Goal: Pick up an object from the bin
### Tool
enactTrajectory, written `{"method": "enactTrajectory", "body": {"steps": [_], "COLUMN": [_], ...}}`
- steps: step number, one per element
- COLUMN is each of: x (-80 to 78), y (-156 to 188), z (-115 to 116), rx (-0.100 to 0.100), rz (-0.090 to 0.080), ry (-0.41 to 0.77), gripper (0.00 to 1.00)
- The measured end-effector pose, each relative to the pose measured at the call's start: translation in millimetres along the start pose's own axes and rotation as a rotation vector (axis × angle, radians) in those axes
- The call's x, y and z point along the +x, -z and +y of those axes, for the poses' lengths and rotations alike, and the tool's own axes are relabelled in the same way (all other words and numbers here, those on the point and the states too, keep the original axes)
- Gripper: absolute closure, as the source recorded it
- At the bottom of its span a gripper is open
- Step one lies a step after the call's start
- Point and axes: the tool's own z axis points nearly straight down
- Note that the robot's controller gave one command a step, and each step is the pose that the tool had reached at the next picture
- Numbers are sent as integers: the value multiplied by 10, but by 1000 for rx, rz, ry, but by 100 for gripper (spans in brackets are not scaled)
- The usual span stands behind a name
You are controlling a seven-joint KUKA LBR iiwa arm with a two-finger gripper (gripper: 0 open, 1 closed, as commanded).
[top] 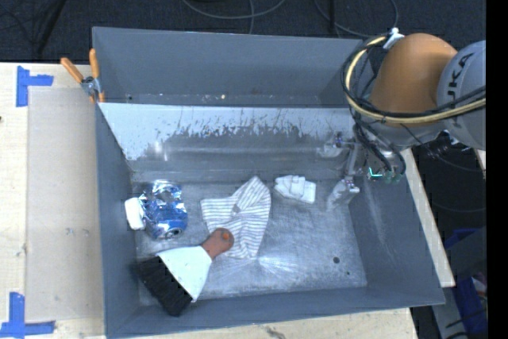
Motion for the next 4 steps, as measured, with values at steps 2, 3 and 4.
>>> {"method": "enactTrajectory", "body": {"steps": [2,3,4], "x": [-100,-101,-99], "y": [-618,-650,-421], "z": [166,168,198], "rx": [0,1,0], "rz": [-13,-12,-13], "ry": [-40,-52,-67], "gripper": [0,0,0]}}
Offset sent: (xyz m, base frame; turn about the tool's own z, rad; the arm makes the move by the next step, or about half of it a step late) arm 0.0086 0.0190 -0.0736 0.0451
